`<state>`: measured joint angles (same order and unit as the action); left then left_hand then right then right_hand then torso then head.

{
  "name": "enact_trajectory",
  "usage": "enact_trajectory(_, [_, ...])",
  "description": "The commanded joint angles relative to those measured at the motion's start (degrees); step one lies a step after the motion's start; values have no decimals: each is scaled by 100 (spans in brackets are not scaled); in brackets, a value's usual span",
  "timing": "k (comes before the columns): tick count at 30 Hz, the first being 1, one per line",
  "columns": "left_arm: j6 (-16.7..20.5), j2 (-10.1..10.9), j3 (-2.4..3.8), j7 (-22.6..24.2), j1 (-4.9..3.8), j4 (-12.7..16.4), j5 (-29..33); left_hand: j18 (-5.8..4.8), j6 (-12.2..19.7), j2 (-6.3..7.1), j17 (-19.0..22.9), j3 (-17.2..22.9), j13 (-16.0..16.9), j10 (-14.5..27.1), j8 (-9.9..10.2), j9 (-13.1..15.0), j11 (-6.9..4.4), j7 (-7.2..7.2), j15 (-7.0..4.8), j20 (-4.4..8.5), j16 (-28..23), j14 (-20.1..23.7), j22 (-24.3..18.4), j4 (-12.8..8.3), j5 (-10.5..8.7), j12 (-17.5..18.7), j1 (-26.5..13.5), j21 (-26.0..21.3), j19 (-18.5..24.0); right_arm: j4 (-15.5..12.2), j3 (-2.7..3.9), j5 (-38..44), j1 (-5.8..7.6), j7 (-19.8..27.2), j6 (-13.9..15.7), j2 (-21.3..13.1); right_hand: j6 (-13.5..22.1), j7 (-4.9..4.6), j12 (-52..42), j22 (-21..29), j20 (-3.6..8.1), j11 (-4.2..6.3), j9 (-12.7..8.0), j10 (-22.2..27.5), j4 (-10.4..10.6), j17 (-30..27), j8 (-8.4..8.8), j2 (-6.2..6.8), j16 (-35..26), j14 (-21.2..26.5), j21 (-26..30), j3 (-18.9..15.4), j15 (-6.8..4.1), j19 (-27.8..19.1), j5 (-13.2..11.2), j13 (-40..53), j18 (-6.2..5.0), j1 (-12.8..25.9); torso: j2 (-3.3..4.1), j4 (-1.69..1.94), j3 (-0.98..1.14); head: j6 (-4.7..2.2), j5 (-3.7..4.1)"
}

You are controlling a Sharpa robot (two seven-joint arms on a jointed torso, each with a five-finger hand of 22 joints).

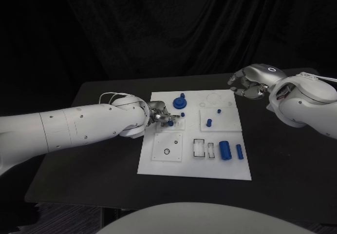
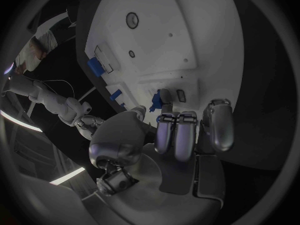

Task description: Assemble the parts on the task board

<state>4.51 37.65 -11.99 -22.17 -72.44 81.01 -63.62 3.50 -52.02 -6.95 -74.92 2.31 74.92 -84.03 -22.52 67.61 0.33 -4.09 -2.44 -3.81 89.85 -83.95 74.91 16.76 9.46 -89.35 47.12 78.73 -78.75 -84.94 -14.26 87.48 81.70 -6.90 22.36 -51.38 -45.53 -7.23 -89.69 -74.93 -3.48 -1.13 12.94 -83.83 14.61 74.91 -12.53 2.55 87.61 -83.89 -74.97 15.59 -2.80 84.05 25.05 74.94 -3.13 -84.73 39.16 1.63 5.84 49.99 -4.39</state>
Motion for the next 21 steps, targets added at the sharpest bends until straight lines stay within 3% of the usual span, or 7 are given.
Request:
enact_trajectory(1, [38, 4, -17, 90, 31, -10, 34, 53, 10, -56, -1508, -54, 1476, -544, -57, 67, -28, 44, -29, 4, 15, -605, 314, -8, 38, -20, 37, -25, -26, 2, 4, 17, -17, -104, -43, -4, 4, -4, 38, -1041, -37, -39, -5, -508, 10, 1345, -20, 12, -21, -540, 20, 28, 47, -22, 21, 1396, -35, -53, -2, 0, -1, 1, -5])
enact_trajectory(21, [46, 31, -17, 220, 37, -1, 34, 50, -60, -184, -1508, -207, 1489, -565, -275, 392, -66, 93, -59, 31, 15, -605, 349, 7, 69, -37, 54, -31, -46, 24, 5, 17, -29, -121, -79, 1, 13, -3, 58, -1037, -38, -39, -10, -478, 5, 1338, -16, 10, -33, -537, 36, 39, 48, -28, 22, 1365, -38, -54, -4, 5, 1, 1, -15])
